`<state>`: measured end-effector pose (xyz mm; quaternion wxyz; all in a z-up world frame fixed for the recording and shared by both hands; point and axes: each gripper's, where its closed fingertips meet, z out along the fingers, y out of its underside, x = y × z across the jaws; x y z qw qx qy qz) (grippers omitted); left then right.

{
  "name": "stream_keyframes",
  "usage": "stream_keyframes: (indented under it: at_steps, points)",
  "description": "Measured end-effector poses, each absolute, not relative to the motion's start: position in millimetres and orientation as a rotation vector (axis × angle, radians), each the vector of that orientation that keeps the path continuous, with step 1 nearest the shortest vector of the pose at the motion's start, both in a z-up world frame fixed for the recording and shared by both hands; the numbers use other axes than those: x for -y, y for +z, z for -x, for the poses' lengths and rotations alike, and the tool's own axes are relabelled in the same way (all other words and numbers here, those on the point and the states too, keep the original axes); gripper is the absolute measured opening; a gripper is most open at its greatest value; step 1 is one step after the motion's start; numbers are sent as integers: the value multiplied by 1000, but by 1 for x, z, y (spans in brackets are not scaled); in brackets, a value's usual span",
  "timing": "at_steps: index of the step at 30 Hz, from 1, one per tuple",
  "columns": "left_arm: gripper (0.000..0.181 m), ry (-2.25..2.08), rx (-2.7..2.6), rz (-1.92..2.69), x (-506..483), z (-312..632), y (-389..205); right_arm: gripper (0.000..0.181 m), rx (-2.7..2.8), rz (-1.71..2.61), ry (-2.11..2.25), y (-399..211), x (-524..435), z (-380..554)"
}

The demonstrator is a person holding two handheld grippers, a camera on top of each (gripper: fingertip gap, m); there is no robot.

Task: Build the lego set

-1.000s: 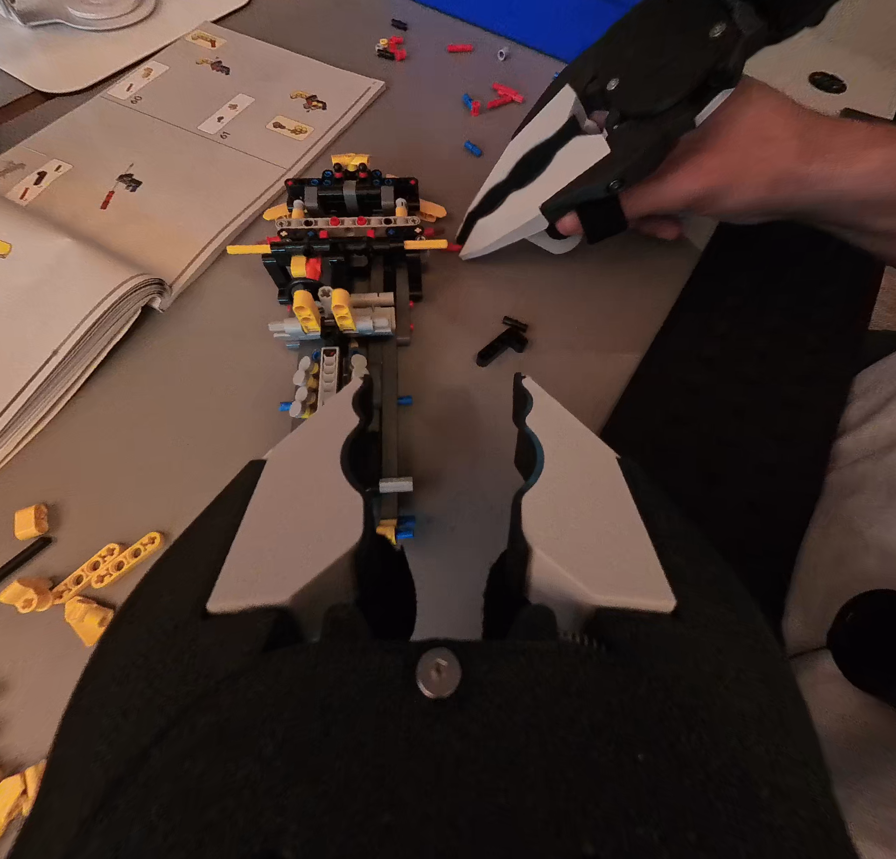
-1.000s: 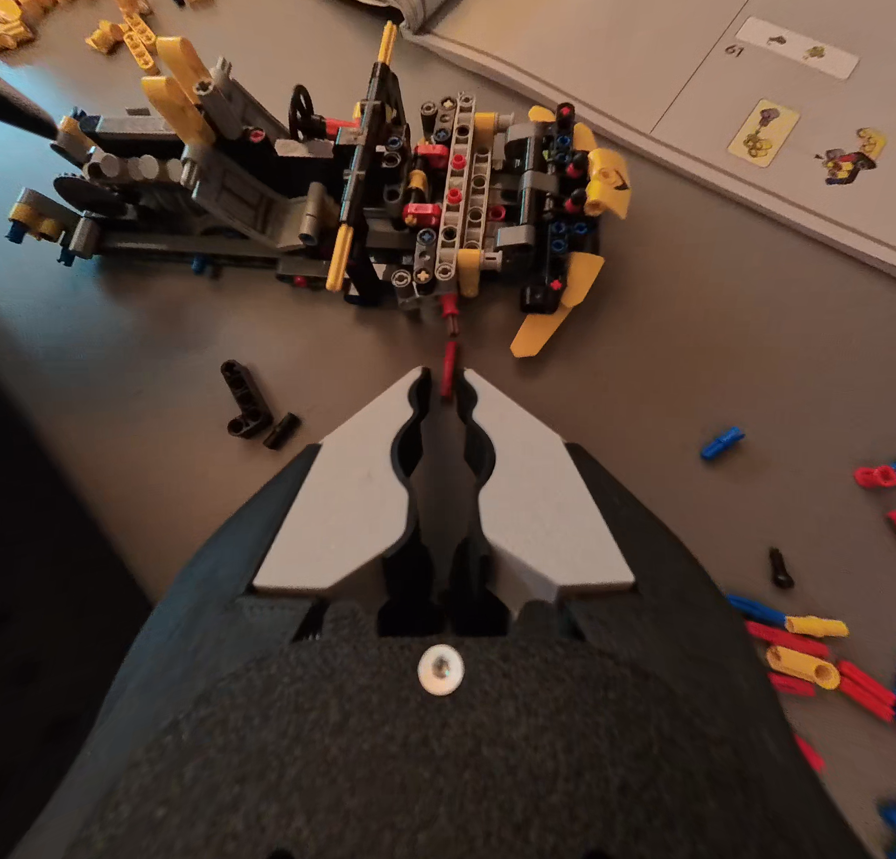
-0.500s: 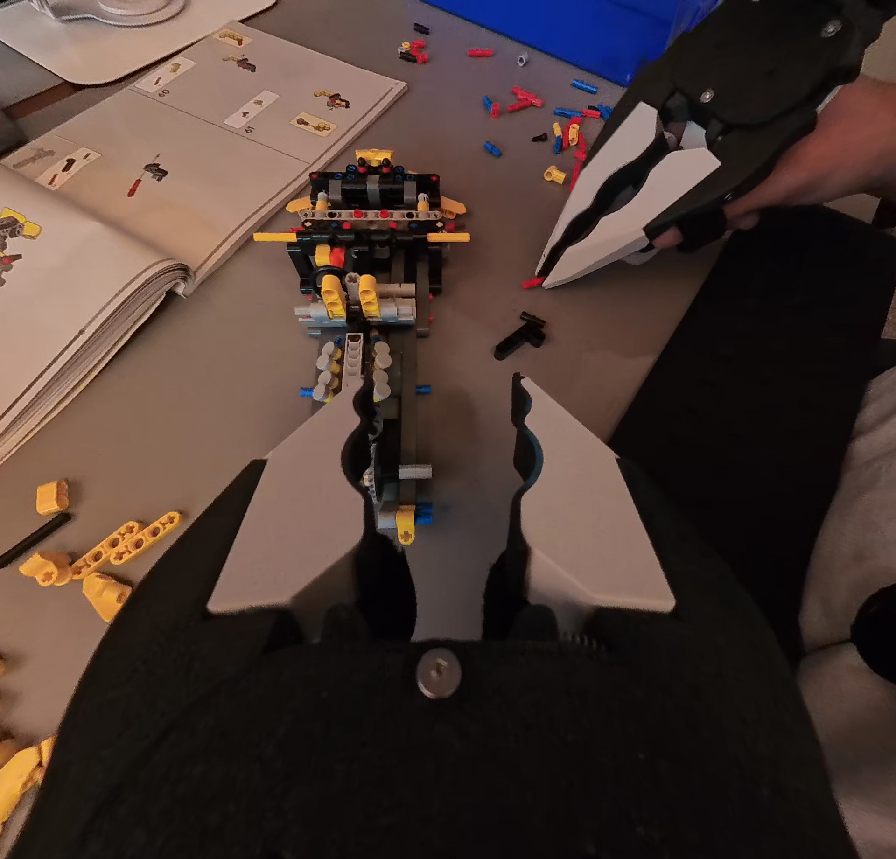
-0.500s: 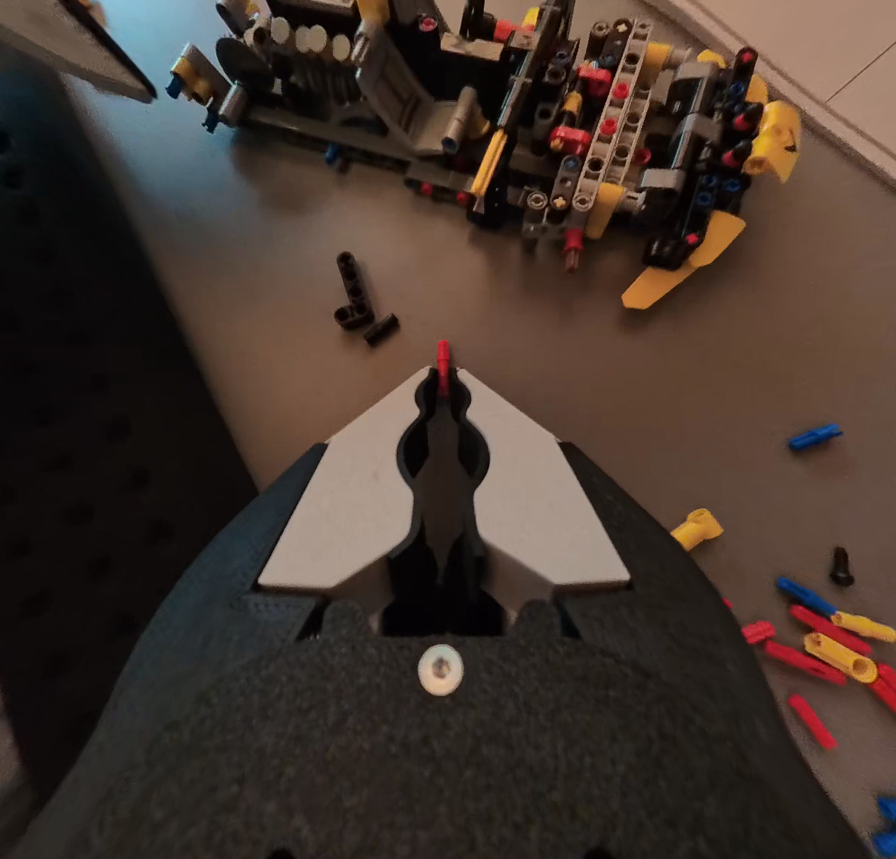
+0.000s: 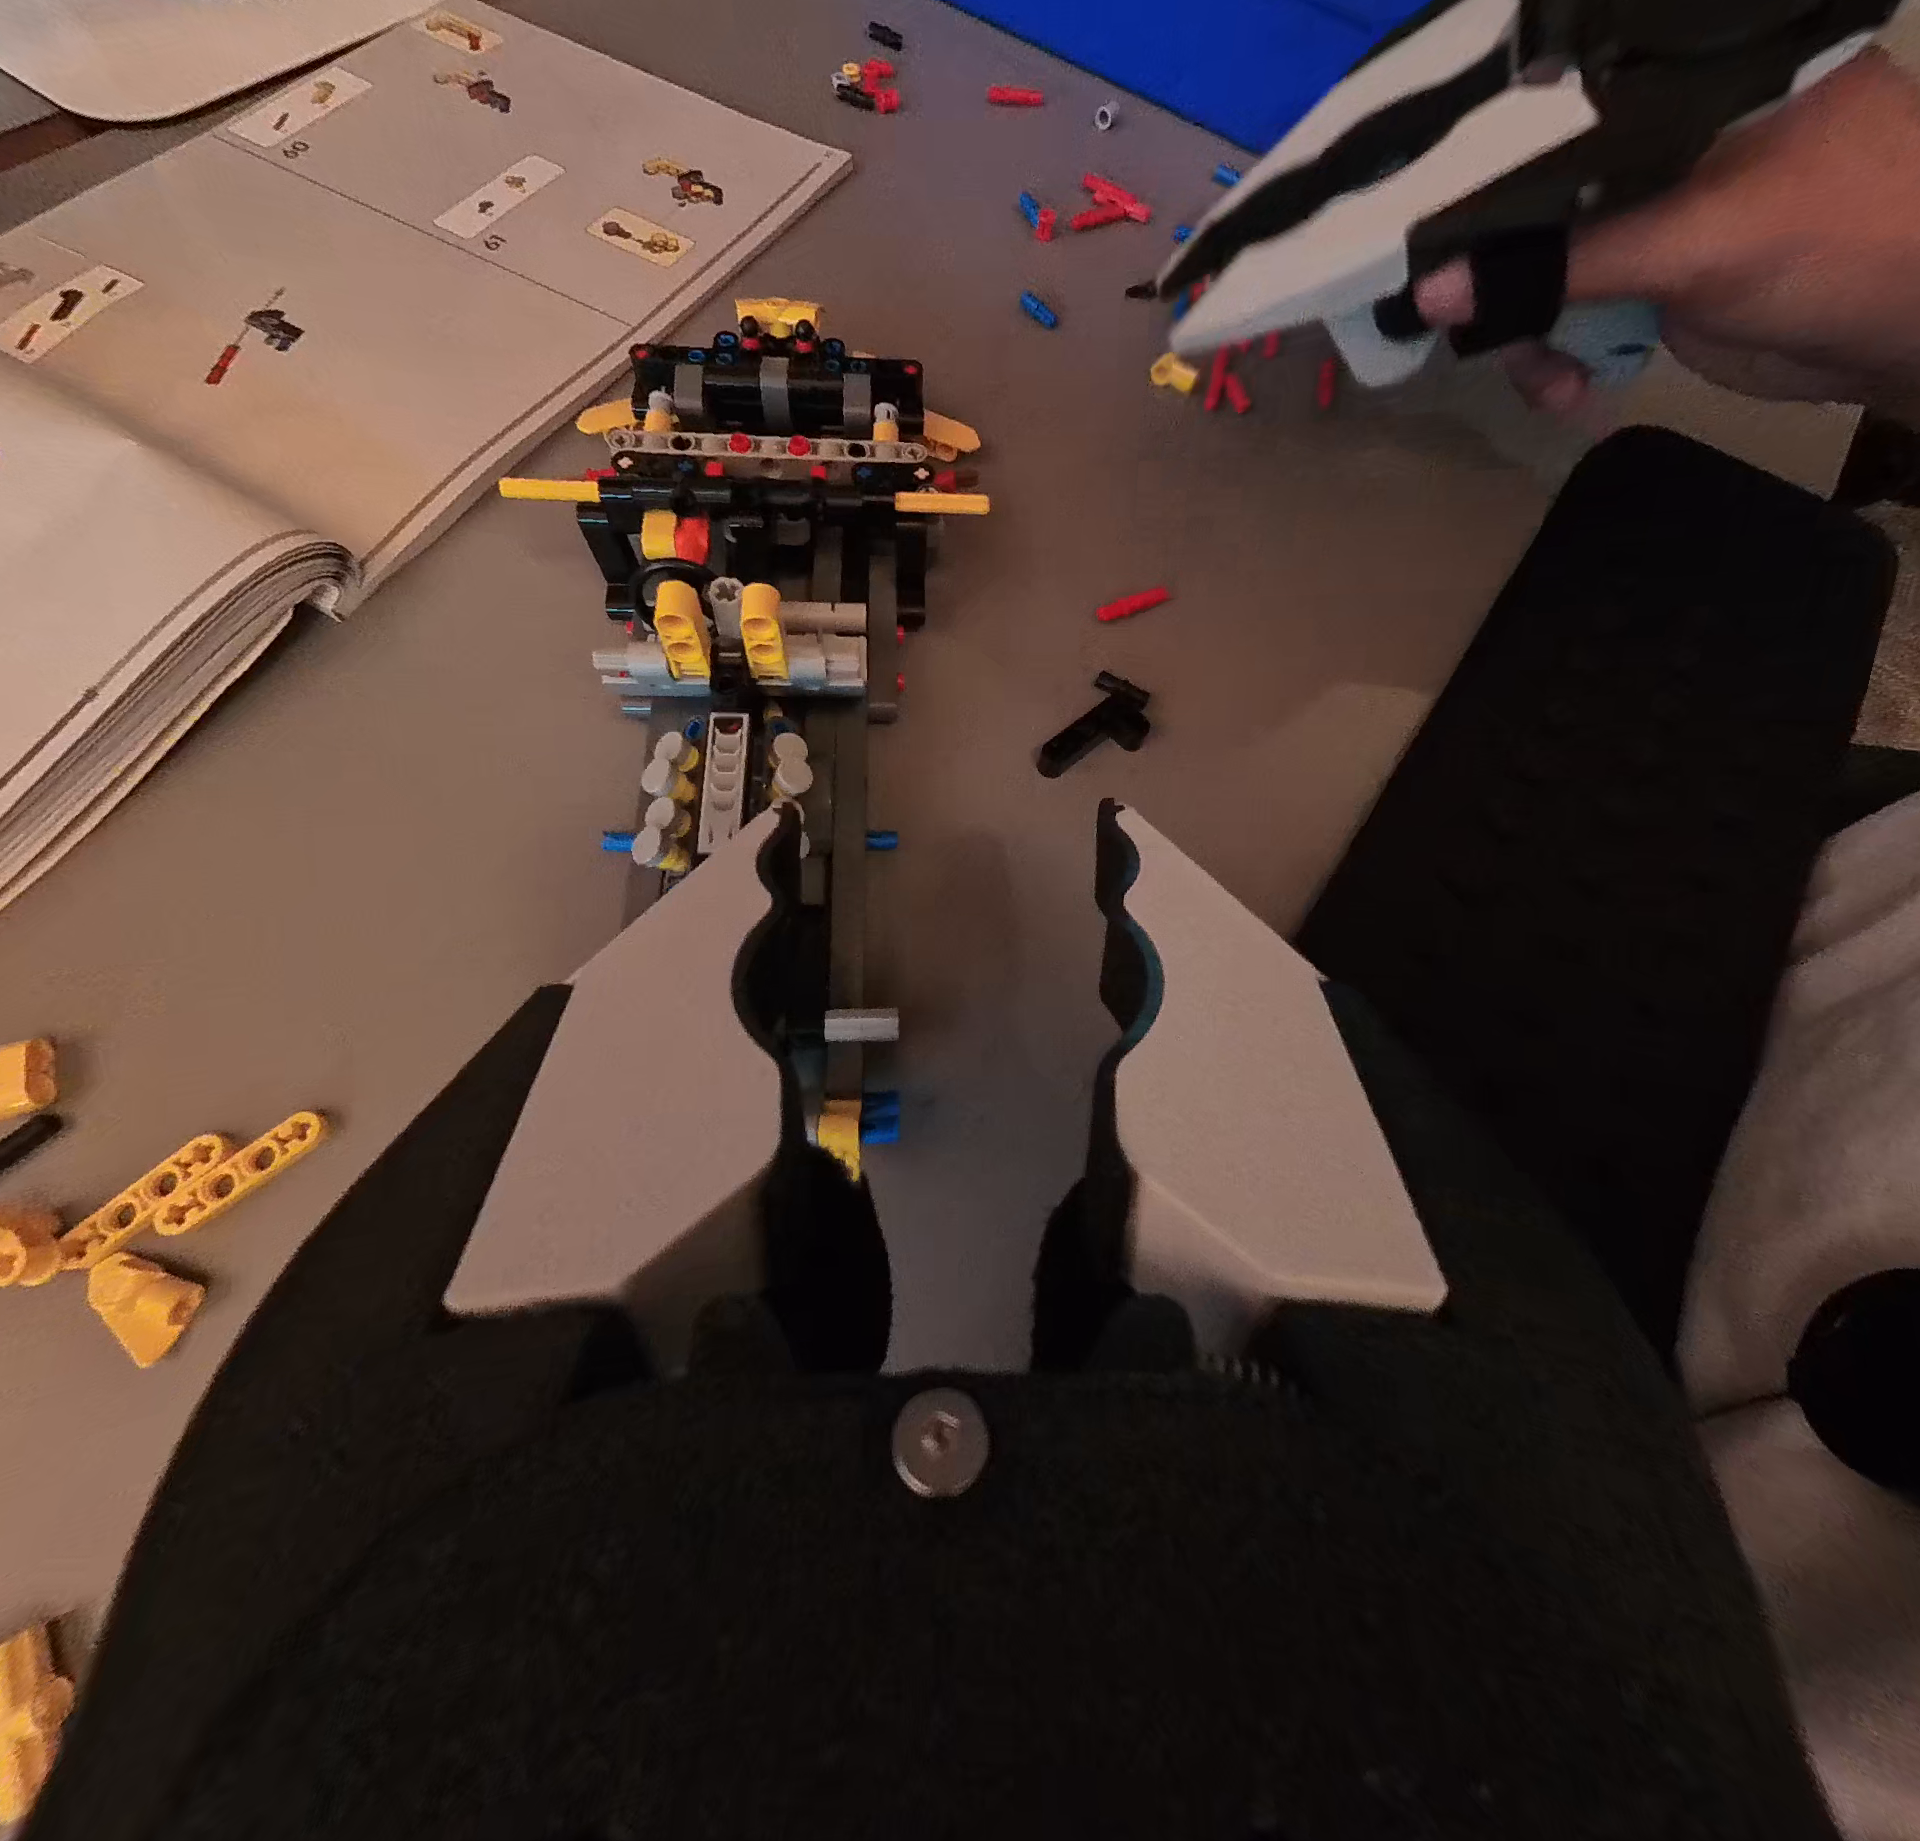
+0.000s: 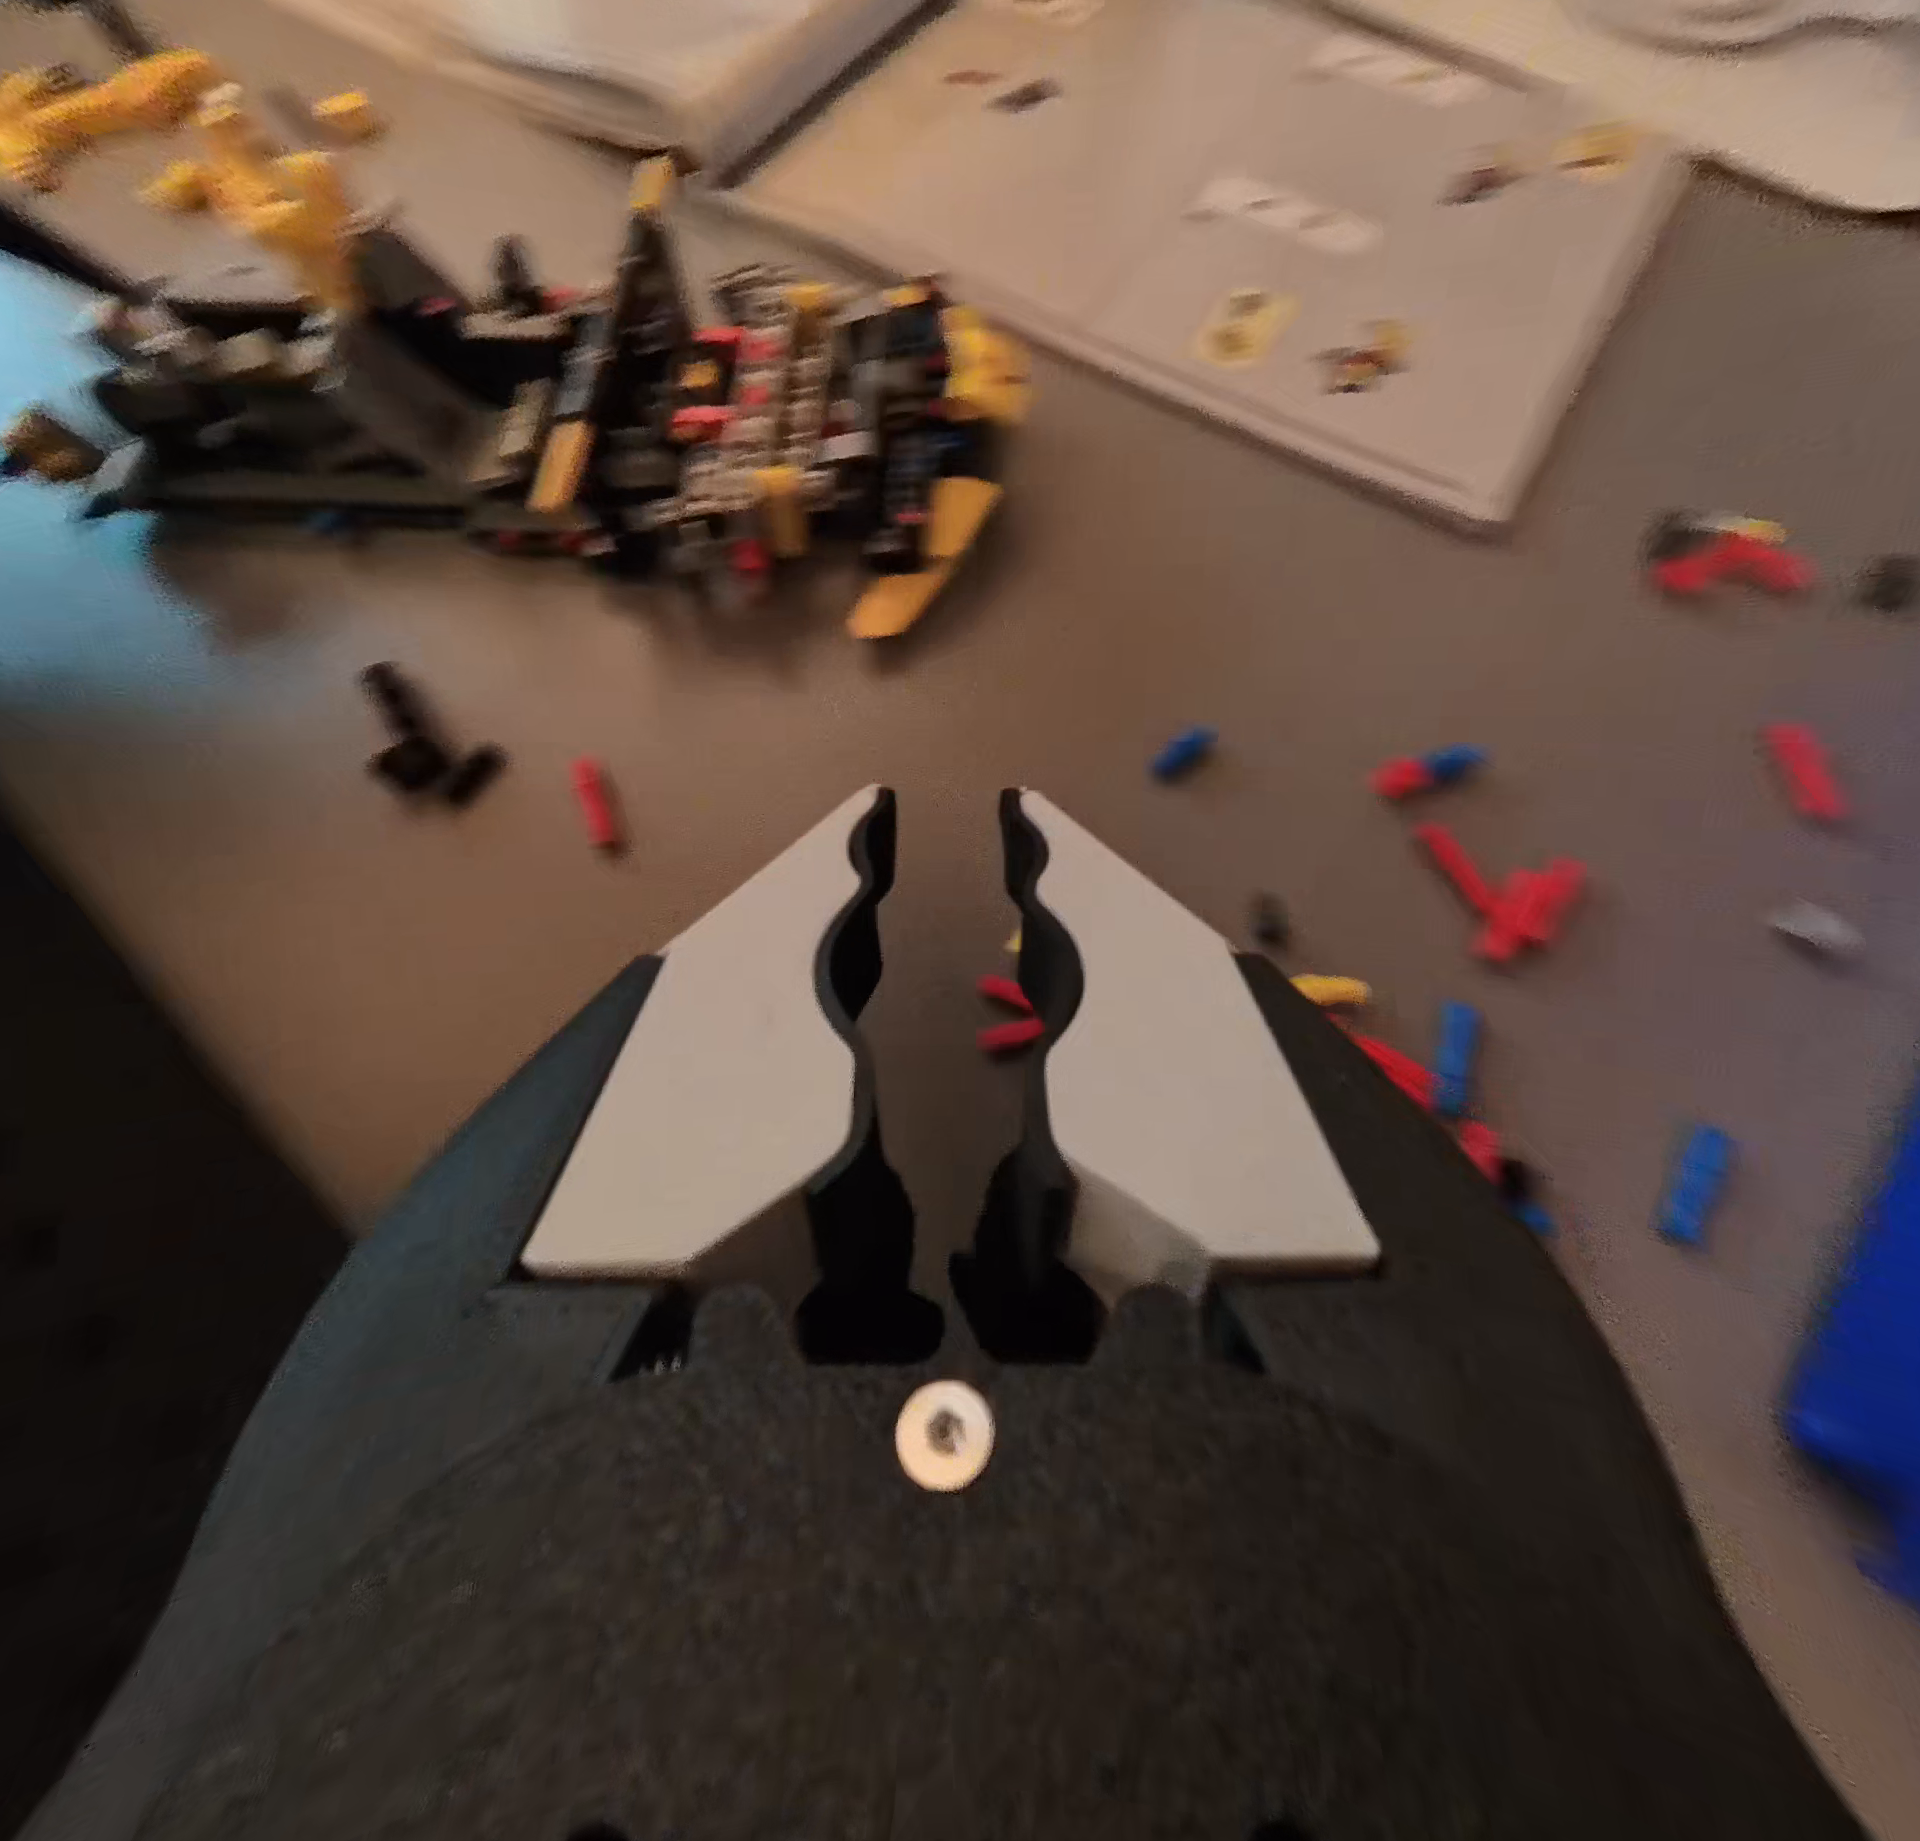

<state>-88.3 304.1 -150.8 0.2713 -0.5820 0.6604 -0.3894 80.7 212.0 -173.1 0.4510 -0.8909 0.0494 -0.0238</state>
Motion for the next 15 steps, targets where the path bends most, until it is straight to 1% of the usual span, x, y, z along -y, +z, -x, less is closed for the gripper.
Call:
stream_keyframes:
  at_steps: [3, 5, 9, 15]
  points:
    - [59, -1036, -1806, 1554, -302, 86, -153, 26, -310, 2150, -198, -169, -200, -128]
    - [58, -1030, -1819, 1543, -301, 85, -153, 26, -409, 2148, -210, -173, -199, -147]
    - [59, -1011, -1841, 1536, -300, 84, -155, 21, -410, 2216, -36, -181, -219, -136]
    - [58, -992, -1839, 1550, -306, 83, -155, 19, -351, 2310, -106, -200, -236, -132]
